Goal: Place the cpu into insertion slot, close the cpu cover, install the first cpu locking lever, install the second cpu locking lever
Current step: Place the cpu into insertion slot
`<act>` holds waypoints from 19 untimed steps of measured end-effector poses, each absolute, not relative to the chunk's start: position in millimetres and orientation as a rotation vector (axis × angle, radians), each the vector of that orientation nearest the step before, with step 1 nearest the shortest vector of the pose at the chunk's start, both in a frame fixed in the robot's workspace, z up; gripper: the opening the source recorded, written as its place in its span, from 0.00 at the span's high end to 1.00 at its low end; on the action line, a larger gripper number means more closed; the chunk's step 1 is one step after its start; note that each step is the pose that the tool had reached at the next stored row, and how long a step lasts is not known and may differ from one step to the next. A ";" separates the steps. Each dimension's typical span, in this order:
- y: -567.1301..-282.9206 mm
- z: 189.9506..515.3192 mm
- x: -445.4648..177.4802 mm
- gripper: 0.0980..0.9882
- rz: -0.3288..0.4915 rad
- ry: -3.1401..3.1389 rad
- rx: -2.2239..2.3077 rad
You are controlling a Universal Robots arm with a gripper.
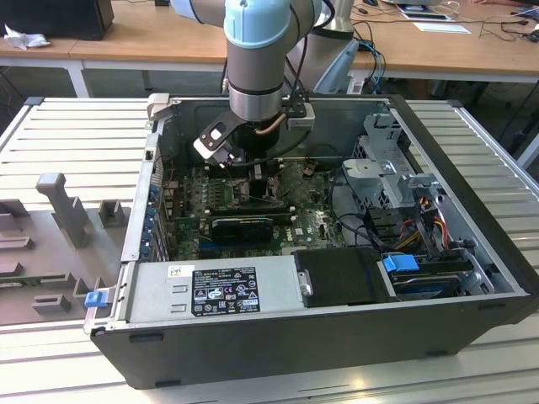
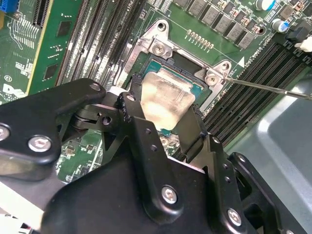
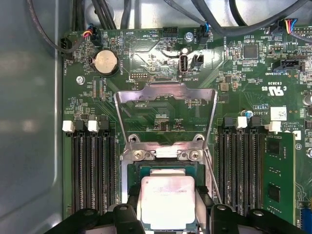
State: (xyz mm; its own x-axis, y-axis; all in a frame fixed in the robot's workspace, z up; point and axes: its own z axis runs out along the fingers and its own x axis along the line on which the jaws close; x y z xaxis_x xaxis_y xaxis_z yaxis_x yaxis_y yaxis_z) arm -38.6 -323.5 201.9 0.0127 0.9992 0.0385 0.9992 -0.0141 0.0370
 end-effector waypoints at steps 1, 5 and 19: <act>-323.5 201.9 -38.6 0.51 -0.084 -2.205 -2.235; -323.5 203.2 -38.6 0.43 -0.087 -2.204 -2.233; -323.5 219.7 -38.6 0.99 -0.087 -2.204 -2.233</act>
